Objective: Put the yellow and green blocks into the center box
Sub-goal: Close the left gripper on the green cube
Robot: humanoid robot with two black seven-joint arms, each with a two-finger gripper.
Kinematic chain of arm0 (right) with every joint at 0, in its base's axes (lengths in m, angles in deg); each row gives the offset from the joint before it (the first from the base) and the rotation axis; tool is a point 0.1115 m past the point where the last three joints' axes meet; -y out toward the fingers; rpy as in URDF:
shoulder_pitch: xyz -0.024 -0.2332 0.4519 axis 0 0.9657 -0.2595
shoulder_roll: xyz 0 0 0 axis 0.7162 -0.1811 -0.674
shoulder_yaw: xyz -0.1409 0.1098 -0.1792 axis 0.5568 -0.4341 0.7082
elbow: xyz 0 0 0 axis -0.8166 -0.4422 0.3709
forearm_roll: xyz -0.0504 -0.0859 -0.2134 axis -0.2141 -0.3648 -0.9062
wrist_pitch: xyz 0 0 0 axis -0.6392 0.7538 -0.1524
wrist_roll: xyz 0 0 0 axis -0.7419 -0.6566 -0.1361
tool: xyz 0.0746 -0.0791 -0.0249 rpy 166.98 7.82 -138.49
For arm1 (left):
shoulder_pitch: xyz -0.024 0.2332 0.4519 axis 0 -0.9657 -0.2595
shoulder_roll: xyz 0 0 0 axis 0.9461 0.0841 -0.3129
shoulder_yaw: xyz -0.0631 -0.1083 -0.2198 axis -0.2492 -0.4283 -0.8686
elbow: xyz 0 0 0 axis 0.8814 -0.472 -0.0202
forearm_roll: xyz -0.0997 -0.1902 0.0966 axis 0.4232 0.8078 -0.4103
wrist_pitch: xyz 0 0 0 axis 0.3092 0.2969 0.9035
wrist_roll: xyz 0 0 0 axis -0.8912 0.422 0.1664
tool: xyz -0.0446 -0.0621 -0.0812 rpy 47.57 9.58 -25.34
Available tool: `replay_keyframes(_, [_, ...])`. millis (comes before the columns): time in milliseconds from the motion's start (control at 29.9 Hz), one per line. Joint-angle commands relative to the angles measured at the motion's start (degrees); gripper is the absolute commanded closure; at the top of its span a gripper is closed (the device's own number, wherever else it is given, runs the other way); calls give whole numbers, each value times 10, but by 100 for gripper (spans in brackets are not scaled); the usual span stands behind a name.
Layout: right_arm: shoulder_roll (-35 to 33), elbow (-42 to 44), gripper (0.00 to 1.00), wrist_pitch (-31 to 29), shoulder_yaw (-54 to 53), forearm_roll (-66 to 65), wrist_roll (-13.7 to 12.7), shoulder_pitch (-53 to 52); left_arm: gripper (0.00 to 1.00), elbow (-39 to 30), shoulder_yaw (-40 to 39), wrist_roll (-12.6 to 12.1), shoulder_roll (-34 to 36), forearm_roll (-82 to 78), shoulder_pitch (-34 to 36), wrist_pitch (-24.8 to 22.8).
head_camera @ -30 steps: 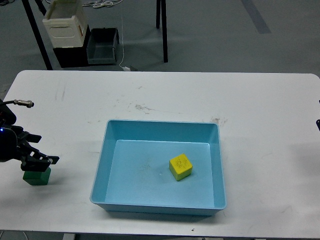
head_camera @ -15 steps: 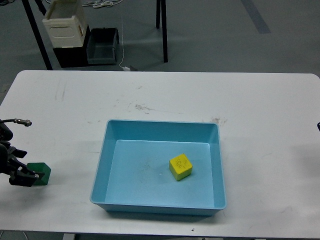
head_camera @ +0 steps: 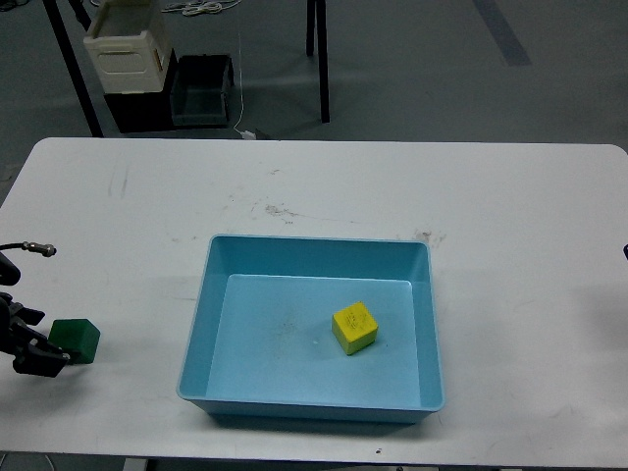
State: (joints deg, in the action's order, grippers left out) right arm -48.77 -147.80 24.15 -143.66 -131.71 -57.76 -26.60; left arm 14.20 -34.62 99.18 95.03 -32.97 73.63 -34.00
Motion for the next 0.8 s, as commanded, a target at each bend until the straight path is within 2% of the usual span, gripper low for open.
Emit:
replay_keyframes(0, [0, 1, 0, 2, -1, 0, 0, 0, 1, 6, 0, 0, -15, 3, 0, 0])
replay_keyframes(768, [1, 2, 0, 15, -1, 0, 0, 4, 4, 37, 1, 0, -40, 2, -10, 0])
